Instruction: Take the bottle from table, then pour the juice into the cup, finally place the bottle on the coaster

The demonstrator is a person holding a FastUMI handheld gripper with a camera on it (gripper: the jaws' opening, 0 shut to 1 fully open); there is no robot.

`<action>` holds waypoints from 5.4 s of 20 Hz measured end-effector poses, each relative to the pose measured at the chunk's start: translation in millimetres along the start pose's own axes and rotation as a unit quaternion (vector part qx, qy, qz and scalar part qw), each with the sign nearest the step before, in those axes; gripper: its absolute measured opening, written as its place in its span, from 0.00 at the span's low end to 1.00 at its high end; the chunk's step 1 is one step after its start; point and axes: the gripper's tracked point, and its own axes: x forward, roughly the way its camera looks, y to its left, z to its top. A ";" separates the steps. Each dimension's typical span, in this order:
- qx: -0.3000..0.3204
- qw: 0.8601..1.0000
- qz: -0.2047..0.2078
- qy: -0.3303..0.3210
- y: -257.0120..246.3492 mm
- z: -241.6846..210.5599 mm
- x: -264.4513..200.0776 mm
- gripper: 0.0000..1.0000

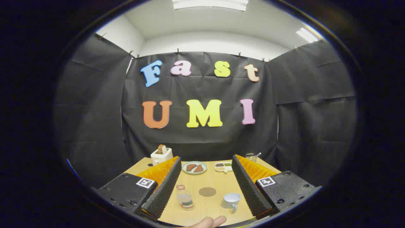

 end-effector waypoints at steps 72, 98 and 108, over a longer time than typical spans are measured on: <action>-0.032 0.999 0.014 0.022 86.1 -299.7 149.3 0.92; 0.385 0.915 0.026 0.119 56.6 -265.8 142.0 0.80; 0.544 0.826 0.065 0.135 59.0 -258.2 130.3 0.80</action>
